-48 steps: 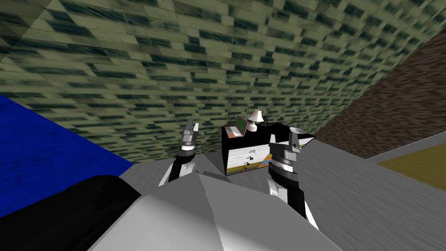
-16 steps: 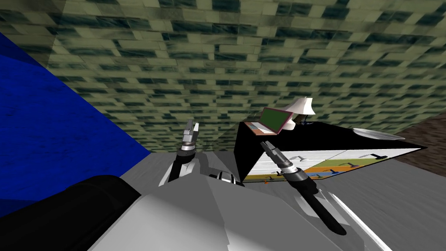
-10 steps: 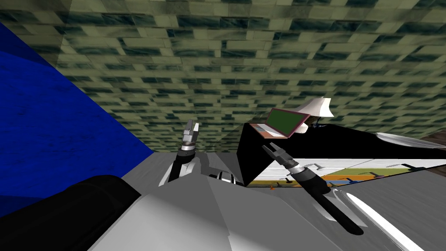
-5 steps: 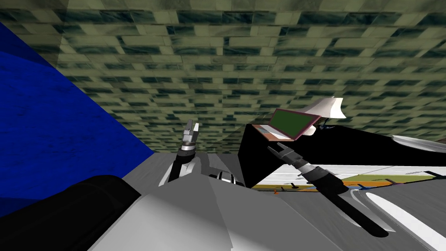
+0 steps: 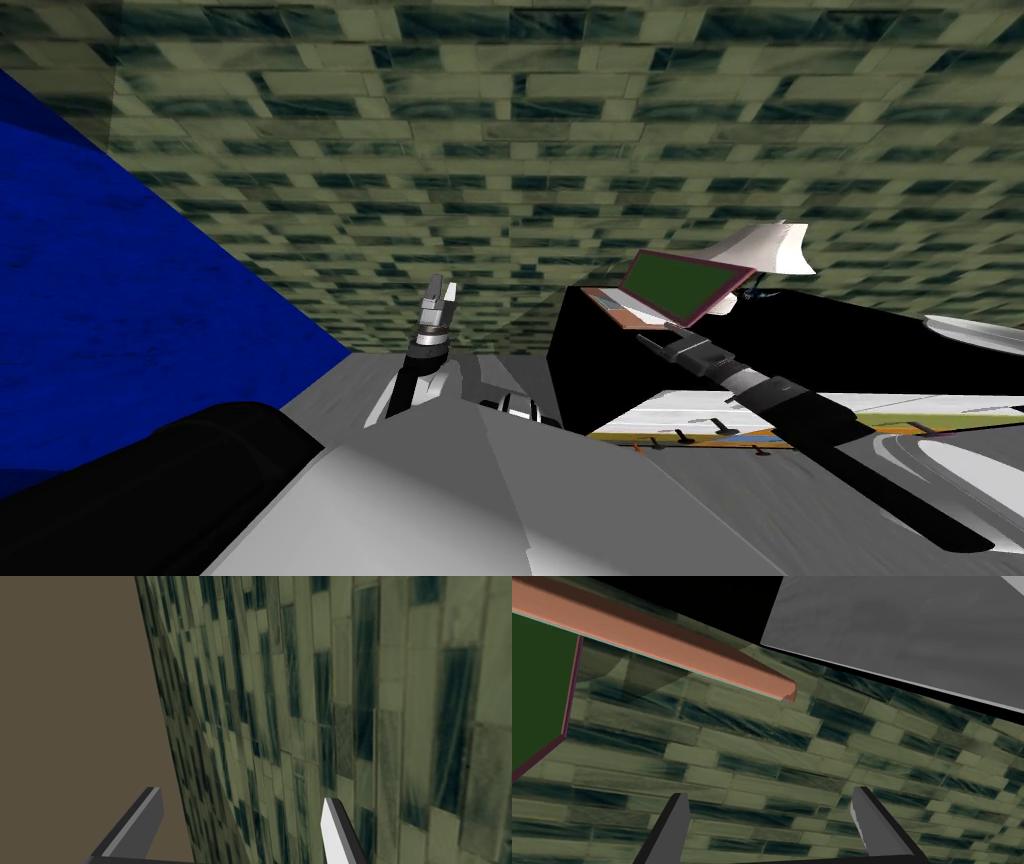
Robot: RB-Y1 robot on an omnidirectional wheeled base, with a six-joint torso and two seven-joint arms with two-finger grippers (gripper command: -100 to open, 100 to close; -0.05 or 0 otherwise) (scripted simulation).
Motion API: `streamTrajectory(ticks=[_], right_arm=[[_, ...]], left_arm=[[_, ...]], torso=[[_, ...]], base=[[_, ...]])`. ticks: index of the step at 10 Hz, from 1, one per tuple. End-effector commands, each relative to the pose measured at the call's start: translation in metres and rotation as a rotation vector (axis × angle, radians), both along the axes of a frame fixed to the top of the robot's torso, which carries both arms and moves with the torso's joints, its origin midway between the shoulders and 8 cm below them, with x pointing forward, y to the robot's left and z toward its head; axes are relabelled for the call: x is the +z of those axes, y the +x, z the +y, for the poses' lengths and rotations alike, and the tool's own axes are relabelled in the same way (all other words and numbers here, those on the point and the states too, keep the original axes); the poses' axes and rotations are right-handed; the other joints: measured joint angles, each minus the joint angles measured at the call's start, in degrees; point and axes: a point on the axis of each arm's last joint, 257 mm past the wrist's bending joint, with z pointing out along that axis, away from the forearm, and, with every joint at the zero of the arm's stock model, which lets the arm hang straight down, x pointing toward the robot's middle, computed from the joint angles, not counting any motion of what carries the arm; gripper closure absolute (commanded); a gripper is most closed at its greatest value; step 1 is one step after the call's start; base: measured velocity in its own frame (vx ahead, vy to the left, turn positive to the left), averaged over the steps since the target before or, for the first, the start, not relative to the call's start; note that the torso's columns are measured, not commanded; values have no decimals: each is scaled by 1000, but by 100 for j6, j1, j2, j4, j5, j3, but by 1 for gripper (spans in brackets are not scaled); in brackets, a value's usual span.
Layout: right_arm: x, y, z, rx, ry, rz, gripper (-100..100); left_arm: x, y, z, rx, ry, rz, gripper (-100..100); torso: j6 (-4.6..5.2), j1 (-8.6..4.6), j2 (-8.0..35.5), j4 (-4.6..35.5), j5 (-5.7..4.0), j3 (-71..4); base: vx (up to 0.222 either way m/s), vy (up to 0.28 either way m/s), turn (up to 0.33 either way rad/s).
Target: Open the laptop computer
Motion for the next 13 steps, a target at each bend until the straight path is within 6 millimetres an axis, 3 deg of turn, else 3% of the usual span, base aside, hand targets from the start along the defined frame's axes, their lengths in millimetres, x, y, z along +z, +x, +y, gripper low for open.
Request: streamTrajectory(ticks=[1, 6, 7, 12, 13], right_arm=[[16, 5, -27, -44, -103, -13, -100], [87, 17, -112, -186, -384, -75, -100], [88, 17, -112, -187, -385, -78, -100], [160, 23, -158, -283, -578, -145, -100], [160, 23, -158, -283, -578, -145, -100]], left_arm=[[0, 0, 0, 0, 0, 0, 0], [0, 0, 0, 0, 0, 0, 0], [0, 0, 0, 0, 0, 0, 0], [0, 0, 0, 0, 0, 0, 0], [0, 0, 0, 0, 0, 0, 0]], torso=[[-1, 0, -10, -3, -1, -5], [-2, -4, -12, -4, -2, -8], [-1, -3, -10, -4, -3, -6], [-2, -1, -11, -4, -2, -7], [0, 0, -7, -3, -2, -4]], base=[[59, -12, -4], [68, -33, -20], [53, -26, -3], [50, -25, -18], [28, -16, -3]])
